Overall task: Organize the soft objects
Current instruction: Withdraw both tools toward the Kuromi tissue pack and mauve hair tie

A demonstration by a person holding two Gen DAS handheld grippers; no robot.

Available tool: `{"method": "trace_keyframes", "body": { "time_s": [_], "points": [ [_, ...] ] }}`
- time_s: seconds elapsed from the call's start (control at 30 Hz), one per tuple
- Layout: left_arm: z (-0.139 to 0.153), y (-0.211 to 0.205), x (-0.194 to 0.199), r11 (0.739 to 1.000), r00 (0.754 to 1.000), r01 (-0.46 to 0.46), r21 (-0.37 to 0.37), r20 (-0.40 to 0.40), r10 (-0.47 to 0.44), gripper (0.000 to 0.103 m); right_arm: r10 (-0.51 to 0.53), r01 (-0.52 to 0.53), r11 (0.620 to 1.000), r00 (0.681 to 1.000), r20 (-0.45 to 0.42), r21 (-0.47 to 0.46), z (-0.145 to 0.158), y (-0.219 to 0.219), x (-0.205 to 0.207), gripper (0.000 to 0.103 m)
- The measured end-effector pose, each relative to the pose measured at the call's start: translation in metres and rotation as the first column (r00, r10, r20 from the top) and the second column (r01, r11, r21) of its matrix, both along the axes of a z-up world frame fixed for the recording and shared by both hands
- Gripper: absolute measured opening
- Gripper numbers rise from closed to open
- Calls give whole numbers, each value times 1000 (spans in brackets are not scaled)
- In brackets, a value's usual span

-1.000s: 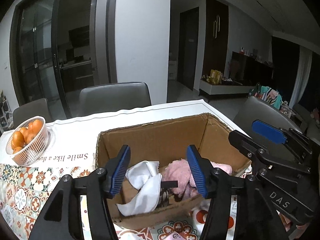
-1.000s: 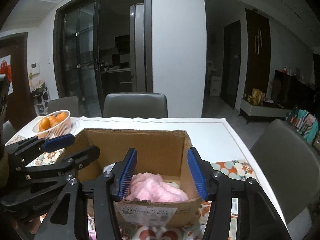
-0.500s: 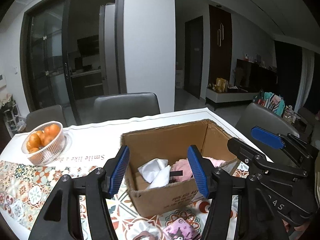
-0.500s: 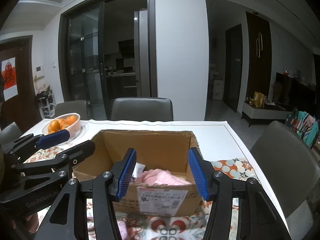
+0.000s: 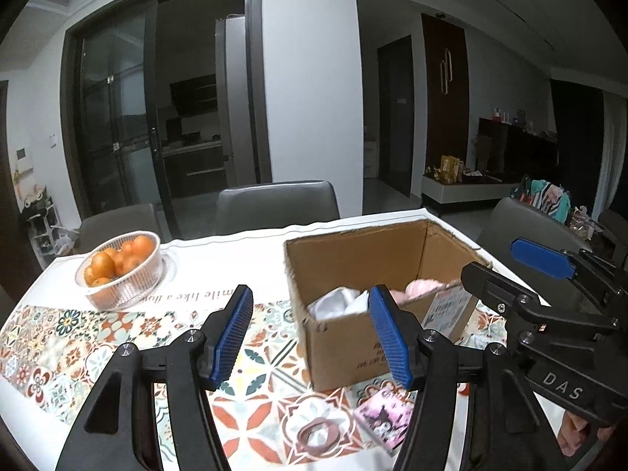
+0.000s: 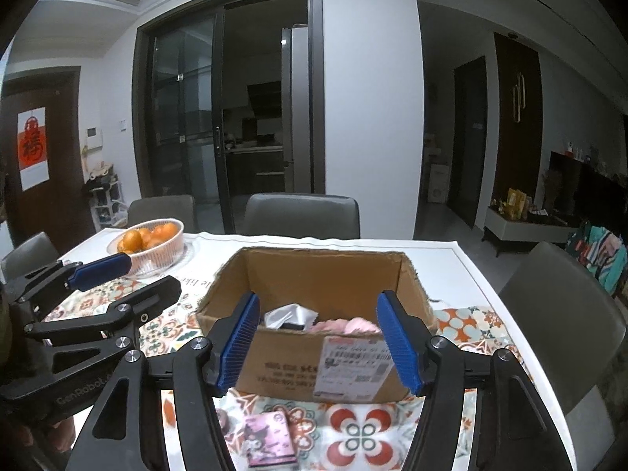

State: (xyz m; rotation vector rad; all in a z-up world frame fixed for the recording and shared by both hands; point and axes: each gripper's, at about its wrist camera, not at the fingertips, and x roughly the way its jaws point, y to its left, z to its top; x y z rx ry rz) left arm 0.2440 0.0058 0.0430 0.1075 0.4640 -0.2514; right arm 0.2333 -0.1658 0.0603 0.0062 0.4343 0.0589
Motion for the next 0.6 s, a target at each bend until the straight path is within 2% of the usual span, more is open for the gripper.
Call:
{"method": "trace_keyframes", "body": {
  "time_s": [0.23, 0.6],
  "points": [
    [-20, 16, -16, 1000, 999, -21, 19, -29, 21, 61, 20, -20, 1000, 999, -33, -9, -13, 14, -10, 67],
    [-54, 29, -34, 999, 996, 4, 50, -94, 1, 61, 58, -59, 998, 990, -125, -6, -43, 32, -18, 67]
  ]
}}
